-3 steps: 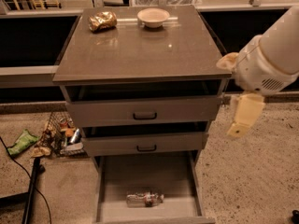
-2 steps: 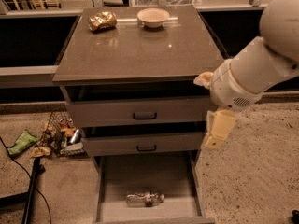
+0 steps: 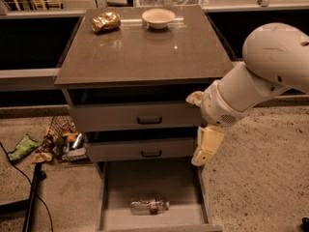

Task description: Pick water bottle from bottom drawer and place on counter

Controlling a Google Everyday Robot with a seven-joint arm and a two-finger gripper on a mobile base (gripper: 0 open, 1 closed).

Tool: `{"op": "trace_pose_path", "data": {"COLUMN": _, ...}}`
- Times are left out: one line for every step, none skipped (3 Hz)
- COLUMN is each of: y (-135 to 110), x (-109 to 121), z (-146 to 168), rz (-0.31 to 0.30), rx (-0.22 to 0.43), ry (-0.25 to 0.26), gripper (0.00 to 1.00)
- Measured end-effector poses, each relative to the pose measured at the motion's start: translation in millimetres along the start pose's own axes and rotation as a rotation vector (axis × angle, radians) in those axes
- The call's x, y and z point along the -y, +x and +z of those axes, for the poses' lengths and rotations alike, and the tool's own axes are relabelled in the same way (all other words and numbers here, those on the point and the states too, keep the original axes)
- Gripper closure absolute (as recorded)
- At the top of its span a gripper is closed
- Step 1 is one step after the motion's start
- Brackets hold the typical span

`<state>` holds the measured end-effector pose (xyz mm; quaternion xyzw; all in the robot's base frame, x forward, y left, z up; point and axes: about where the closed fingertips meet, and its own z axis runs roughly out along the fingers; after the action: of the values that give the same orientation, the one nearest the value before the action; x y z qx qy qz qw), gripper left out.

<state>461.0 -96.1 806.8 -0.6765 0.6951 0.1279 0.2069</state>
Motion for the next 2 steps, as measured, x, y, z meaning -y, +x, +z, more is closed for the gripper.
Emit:
{"op": "trace_pose_path", "data": {"y": 20.4, "x": -1.0, "z": 43.6, "rz": 0.006, "rx": -0.012, "ry": -0.02, "gripper": 0.0}}
{"op": "trace_pose_path", "data": {"y": 47.5, "x": -4.8, "z": 118.9, "rz": 0.013, "rx": -0.003, "ry": -0.042, "gripper": 0.0}}
